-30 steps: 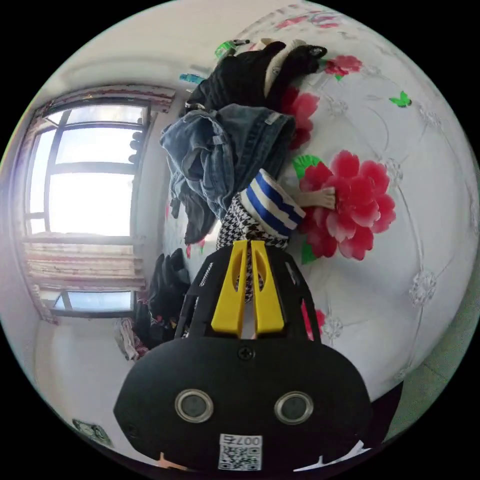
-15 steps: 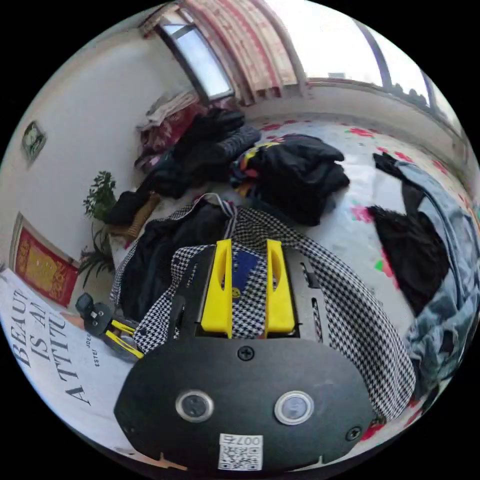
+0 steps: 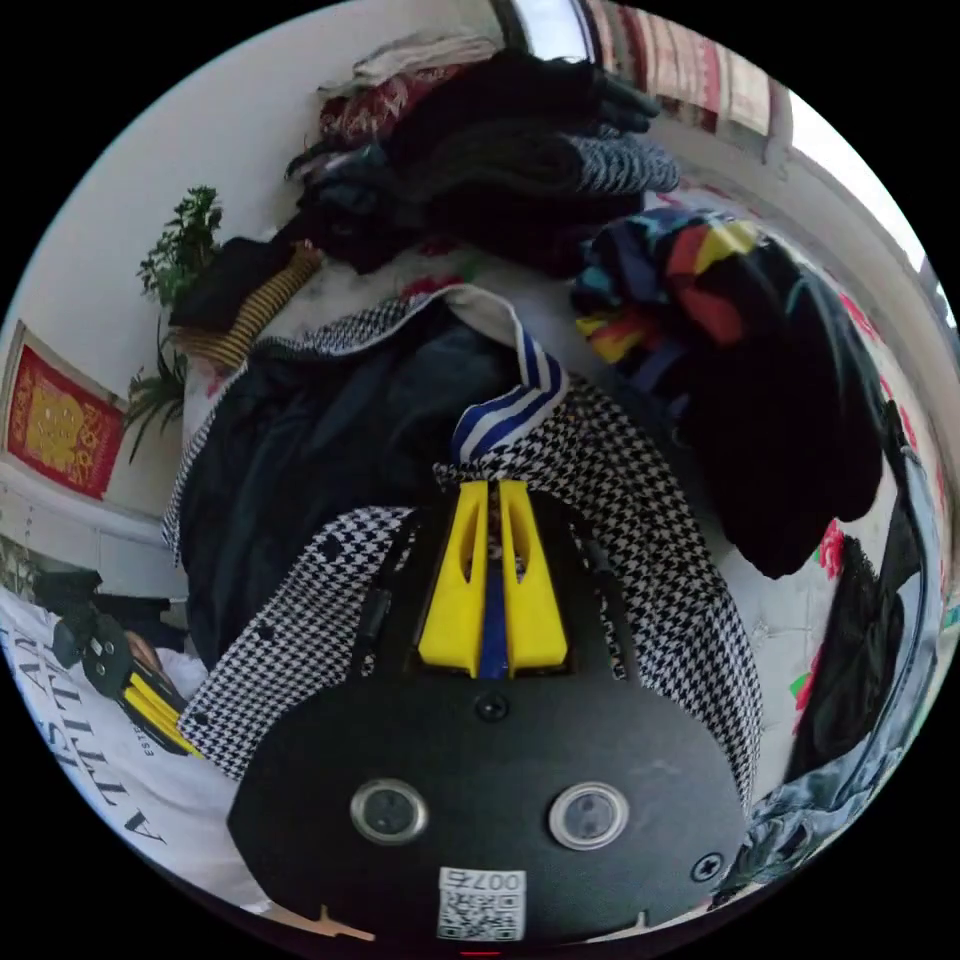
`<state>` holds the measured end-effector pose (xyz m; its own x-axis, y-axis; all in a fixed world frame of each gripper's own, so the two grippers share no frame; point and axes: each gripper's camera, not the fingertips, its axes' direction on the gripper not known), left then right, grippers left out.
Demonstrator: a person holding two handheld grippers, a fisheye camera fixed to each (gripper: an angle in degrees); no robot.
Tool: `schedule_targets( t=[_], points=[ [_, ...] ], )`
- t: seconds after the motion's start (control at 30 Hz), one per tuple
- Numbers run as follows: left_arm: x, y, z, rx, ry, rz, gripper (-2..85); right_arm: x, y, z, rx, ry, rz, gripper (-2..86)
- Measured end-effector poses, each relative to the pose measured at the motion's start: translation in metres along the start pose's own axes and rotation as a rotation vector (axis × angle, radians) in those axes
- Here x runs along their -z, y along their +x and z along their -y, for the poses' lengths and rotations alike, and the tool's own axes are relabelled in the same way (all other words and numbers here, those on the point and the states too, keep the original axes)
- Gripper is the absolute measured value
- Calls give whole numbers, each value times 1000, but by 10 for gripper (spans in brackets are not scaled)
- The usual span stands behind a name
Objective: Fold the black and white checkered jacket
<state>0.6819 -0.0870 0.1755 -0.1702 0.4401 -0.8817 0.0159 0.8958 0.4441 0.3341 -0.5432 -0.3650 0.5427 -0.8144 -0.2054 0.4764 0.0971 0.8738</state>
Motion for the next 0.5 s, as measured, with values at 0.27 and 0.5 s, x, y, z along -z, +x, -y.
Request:
schedule_targets(
  t=[0.27,0.5],
  points=[
    [-32,-10,-23,345,-67,170,45,30,43,-15,-279,247,29,29],
    [-35,19,-56,490,49,302,77,29,-25,-106,-206,268,26,40]
  ],
)
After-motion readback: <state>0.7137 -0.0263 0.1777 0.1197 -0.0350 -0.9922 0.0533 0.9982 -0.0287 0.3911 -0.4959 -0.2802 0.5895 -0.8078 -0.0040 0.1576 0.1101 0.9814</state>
